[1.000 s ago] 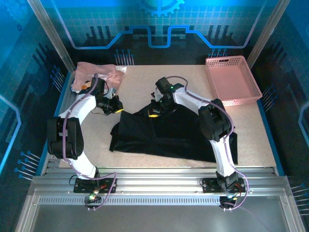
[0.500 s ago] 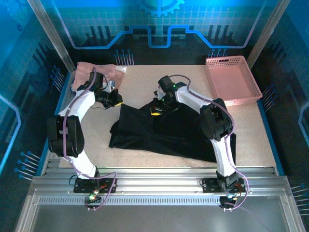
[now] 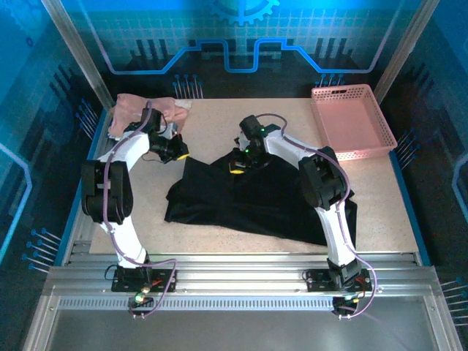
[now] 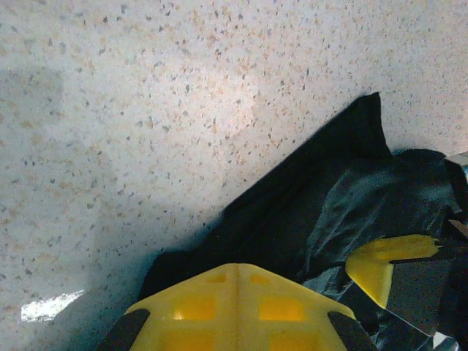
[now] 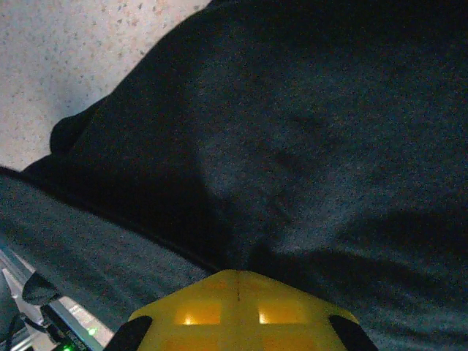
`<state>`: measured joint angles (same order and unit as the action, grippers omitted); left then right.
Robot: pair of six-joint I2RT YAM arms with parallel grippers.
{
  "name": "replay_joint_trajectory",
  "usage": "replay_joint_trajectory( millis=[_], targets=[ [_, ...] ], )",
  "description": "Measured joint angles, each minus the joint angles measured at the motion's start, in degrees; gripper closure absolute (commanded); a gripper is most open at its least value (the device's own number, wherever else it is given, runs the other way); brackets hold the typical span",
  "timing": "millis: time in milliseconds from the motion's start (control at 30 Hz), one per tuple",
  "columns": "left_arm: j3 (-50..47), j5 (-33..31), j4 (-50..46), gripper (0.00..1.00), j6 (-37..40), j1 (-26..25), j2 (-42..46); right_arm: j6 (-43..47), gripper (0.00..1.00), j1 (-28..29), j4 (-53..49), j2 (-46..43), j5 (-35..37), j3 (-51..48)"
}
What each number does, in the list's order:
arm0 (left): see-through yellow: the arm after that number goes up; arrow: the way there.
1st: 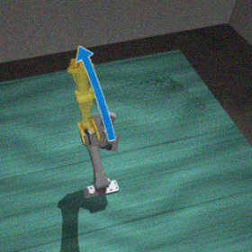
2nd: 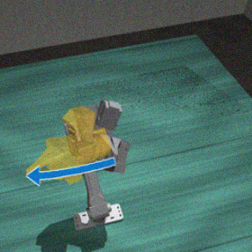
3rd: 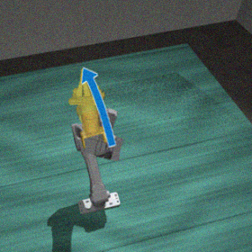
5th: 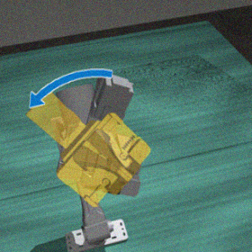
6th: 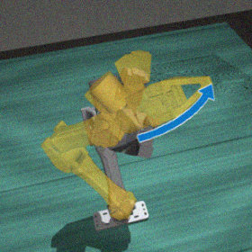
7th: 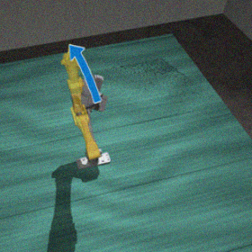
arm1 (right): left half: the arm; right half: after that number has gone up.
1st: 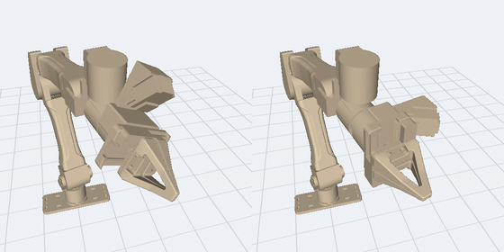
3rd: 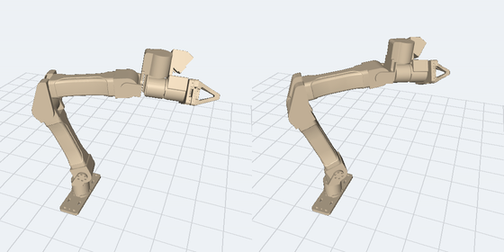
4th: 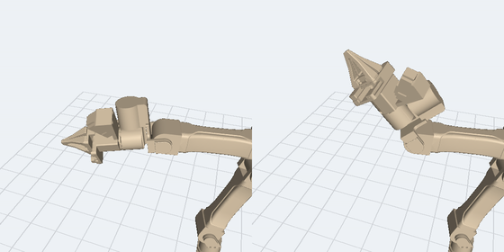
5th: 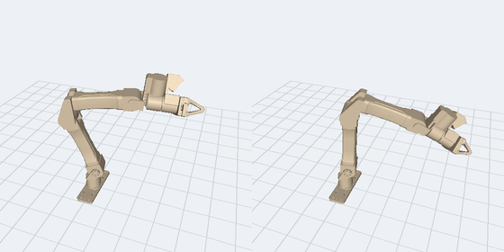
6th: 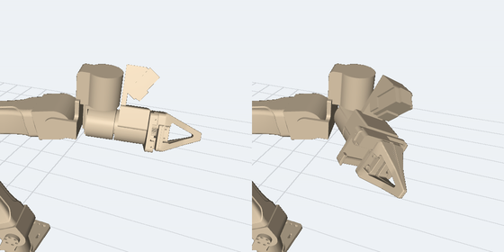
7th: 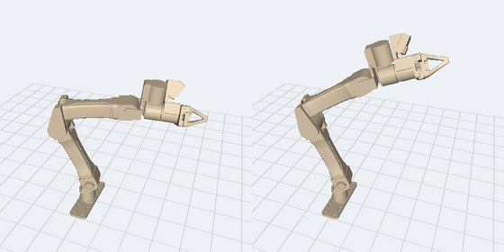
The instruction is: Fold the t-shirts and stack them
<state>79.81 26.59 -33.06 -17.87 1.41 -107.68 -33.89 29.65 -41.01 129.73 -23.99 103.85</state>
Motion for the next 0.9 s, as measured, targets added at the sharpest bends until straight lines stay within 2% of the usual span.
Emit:
replay_joint_trajectory(
  millis=[33, 67, 100, 133, 167, 333, 500, 667, 767, 900],
  targets=[
    [0.52, -0.02, 0.02, 0.96, 0.02, 0.04, -0.37, -0.02, 0.96, -0.09, 0.09, 0.35, 0.17, 0.09],
    [0.87, -0.09, 0.13, 0.86, 0.00, 0.04, -0.76, -0.04, 0.92, -0.11, 0.15, 0.70, 0.37, 0.17],
    [1.27, -0.17, 0.26, 0.73, -0.09, 0.04, -1.20, -0.20, 0.82, -0.17, 0.13, 1.05, 0.61, 0.37],
    [1.62, -0.37, 0.46, 0.58, -0.20, 0.04, -1.75, -0.33, 0.66, -0.22, 0.17, 1.42, 0.92, 0.55],
    [1.92, -0.42, 0.46, 0.49, -0.17, 0.11, -2.14, -0.68, 0.56, -0.22, 0.15, 1.62, 1.22, 0.57],
    [2.49, -2.25, 0.00, 0.31, -1.99, 0.59, -2.54, -0.74, 0.38, -0.61, 0.55, 0.87, 4.07, -0.37],
    [1.20, -5.03, -3.80, 0.28, -4.33, 1.20, 3.76, -0.59, 0.33, -2.14, -2.58, -7.93, 7.80, -6.88],
    [-8.52, -7.10, -5.33, 0.28, -5.97, 1.53, 15.17, -0.52, 0.29, -5.77, -5.03, -19.96, 11.65, -14.29],
    [-13.44, -8.20, -4.96, 0.29, -6.95, 2.64, 14.27, -0.85, 0.28, -8.44, -4.31, -23.56, 11.76, -19.52],
    [-14.12, -8.15, -3.80, 0.33, -8.37, 4.11, 7.43, 0.00, 0.27, -9.73, -3.13, -20.50, 11.54, -20.31]
  ],
)
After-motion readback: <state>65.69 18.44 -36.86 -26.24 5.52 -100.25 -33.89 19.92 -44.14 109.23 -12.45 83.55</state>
